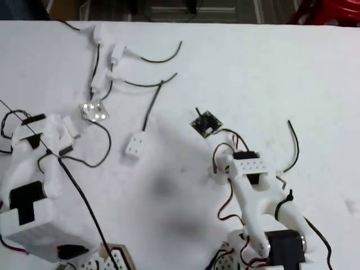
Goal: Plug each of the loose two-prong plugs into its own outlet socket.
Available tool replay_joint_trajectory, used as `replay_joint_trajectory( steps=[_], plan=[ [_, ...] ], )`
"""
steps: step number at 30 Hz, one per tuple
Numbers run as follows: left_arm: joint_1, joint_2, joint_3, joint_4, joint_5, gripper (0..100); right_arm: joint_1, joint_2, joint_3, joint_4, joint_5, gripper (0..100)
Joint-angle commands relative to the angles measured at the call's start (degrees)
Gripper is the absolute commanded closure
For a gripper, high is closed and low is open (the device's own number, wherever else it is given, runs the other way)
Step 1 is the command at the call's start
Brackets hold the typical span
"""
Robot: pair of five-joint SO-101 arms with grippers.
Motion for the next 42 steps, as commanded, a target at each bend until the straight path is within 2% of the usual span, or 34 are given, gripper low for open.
replay_joint_trajectory(
  steps=[1, 8, 11, 15, 21, 25, 32, 42],
  plan=[
    [2.07, 1.27, -5.36, 7.91, -16.79, 97, 1.45, -0.57, -0.44, -1.98, -0.44, 97.8],
    [8.92, -4.26, -11.43, 27.87, -16.79, 98, 1.45, -0.57, -0.44, -1.98, -0.44, 97.8],
    [14.11, -8.75, -11.34, 33.49, -12.66, 98, 1.45, -0.57, -0.44, -1.98, -0.44, 97.8],
    [20.53, -15.43, -11.34, 34.81, -2.37, 98, 1.45, -0.57, -0.44, -1.98, -0.44, 97.8],
    [25.98, -22.81, -10.99, 34.29, 8.00, 98, 1.63, -0.66, -0.44, -1.98, -0.53, 97.9],
    [28.35, -29.05, -4.13, 26.02, 16.09, 98, 1.98, -0.92, -0.53, -1.98, -0.53, 98.0],
    [33.71, -51.21, 22.15, 0.88, 29.80, 98, 2.07, -0.84, -0.53, -1.98, -0.53, 98.0],
    [35.74, -89.27, 51.34, -27.25, 60.75, 98, 2.07, -0.57, -0.53, -1.98, -0.62, 98.0]
  ],
)
